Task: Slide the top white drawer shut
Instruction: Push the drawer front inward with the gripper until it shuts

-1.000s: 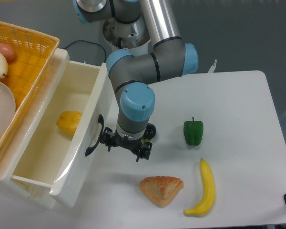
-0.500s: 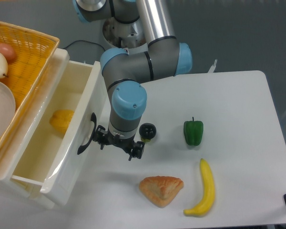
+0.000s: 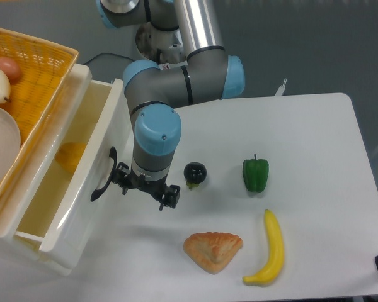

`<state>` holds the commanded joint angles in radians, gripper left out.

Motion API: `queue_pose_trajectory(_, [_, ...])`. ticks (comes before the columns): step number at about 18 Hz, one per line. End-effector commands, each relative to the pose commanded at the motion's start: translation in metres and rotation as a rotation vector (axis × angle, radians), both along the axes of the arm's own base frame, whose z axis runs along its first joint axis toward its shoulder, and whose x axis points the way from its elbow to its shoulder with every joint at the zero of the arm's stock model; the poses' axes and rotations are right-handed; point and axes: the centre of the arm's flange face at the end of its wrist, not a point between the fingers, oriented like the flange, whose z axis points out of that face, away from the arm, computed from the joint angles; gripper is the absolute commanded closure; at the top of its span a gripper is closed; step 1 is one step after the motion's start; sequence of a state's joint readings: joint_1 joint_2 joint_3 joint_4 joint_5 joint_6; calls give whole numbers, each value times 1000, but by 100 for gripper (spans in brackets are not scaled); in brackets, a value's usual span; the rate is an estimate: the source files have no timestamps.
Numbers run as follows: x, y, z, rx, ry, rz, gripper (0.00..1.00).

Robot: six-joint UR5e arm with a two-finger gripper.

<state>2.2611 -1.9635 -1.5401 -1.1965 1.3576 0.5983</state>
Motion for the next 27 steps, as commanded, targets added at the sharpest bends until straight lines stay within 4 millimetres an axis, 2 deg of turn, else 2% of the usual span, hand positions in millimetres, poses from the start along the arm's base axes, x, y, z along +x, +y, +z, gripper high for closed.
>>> queue_pose_trajectory(6, [15,3,-4,-8,-5,-20,0])
queue_pose_trajectory(7, [22,4,-6,-10,-6,-34,0])
queue_pose_trajectory(15, [32,6,3,15,-17,-43,0])
queue_pose_trajectory(18, [42,10,3,11,-18,-57,0])
queue_pose_trajectory(25, [42,10,3,15,-17,-60,0])
queue_pose_trajectory(27, [36,10,9,28,-17,-53,0])
